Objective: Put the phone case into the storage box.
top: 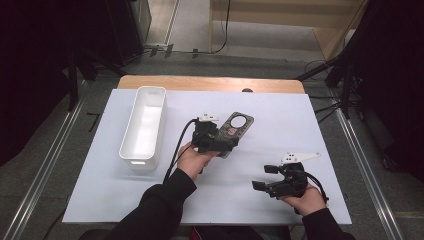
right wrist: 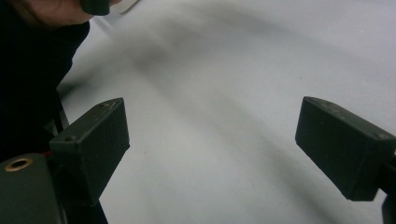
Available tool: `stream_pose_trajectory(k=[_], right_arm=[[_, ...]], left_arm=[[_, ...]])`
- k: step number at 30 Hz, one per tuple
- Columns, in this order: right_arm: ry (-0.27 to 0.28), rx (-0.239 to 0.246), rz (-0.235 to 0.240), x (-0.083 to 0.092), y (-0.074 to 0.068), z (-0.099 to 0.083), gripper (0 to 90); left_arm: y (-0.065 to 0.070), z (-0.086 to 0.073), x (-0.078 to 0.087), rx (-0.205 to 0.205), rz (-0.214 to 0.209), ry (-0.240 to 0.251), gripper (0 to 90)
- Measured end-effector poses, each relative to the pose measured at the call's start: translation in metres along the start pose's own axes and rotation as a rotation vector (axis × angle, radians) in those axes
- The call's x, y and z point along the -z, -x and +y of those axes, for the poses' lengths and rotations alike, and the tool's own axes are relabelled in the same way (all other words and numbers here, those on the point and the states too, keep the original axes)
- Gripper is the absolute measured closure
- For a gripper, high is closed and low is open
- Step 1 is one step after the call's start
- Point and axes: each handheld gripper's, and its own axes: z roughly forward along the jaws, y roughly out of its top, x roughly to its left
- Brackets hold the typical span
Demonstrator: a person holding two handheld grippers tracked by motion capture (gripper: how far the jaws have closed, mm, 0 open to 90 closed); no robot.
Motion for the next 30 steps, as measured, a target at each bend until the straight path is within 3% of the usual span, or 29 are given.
stream_pose_trajectory(k=[4, 7, 10, 30], right_arm=[[-0.001, -0.003, -0.001, -0.001, 0.000, 0.000, 8.8], [0.000, -0.007, -0.008, -0.001, 0.000, 0.000, 8.8], [0.002, -0.008, -0.011, -0.001, 0.000, 0.000, 8.8], [0.014, -0.030, -0.020, -0.001, 0.001, 0.002, 8.8]], left_arm=[[0.001, -0.007, 0.007, 0.000, 0.009, 0.030, 11.5], [0.003, -0.012, 0.009, -0.009, 0.012, 0.022, 11.4], [0.002, -0.016, 0.011, 0.011, -0.003, 0.019, 11.4], [-0.008, -0.033, 0.024, 0.043, 0.025, 0.021, 11.4]])
